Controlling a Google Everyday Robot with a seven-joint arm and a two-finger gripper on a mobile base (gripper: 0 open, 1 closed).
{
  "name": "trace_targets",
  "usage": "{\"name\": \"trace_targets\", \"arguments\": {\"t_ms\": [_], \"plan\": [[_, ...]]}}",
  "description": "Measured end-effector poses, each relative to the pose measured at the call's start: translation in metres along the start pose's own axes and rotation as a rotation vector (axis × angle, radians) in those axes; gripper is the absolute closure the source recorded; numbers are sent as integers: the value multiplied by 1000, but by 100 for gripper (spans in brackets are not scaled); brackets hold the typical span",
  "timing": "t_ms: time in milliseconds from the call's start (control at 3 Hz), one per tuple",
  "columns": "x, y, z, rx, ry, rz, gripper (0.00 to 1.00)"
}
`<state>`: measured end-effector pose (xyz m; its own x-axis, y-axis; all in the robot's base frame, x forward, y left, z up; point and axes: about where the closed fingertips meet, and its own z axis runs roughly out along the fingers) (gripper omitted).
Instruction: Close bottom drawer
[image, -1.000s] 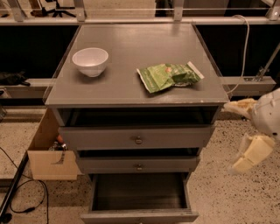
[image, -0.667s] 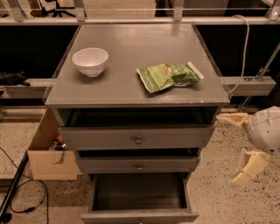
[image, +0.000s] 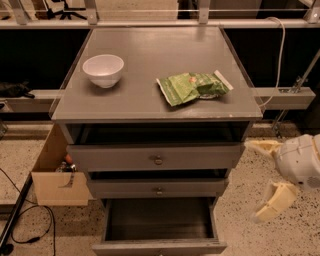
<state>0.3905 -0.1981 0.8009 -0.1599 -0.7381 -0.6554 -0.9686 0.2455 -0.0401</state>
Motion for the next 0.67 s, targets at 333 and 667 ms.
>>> {"name": "trace_targets", "arguments": {"t_ms": [333, 667], "plan": [[43, 22, 59, -48, -51, 172, 0], [94, 45, 125, -145, -73, 284, 0]]}}
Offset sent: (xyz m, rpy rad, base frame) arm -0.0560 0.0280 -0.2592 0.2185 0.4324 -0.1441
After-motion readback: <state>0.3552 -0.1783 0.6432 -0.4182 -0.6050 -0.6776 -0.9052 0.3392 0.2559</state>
